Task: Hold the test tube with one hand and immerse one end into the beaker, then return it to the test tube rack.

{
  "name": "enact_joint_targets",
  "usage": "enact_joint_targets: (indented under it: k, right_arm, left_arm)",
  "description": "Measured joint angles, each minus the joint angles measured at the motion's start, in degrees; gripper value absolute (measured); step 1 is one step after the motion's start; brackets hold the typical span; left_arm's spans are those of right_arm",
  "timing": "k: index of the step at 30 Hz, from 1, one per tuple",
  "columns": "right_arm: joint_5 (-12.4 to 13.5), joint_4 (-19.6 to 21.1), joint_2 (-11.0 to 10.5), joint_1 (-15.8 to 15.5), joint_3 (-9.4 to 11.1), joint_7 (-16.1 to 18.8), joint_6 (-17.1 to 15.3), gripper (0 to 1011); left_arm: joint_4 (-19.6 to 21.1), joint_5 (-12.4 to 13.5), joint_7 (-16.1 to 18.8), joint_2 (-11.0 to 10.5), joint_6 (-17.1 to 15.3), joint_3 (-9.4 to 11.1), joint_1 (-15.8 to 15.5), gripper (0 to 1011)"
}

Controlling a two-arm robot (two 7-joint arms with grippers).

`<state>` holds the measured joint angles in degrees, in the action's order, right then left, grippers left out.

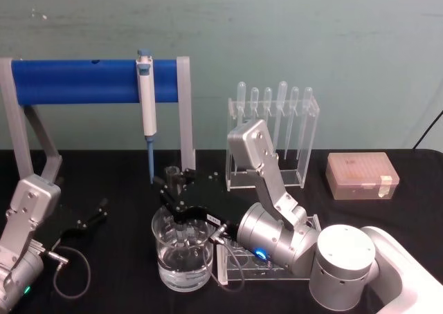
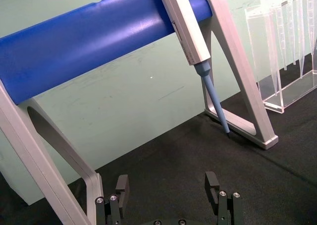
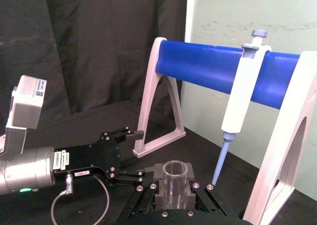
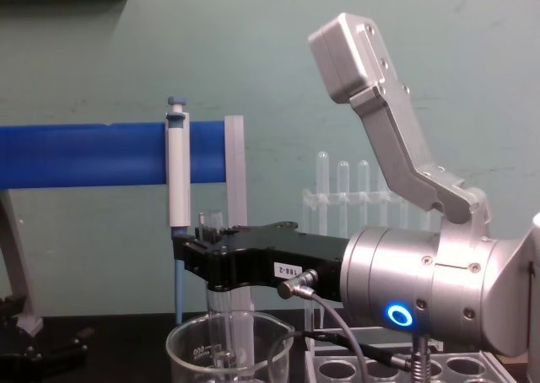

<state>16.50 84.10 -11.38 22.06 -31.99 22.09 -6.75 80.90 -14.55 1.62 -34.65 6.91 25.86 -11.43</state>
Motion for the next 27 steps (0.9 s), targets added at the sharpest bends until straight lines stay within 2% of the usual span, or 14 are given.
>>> enact_joint_targets:
  k: [27]
  right_arm:
    - [0.0, 0.0, 0.0, 0.0, 0.0, 0.0, 0.0, 223]
  left_arm:
    - [0.0, 0.0, 0.0, 0.0, 0.0, 0.0, 0.0, 1000]
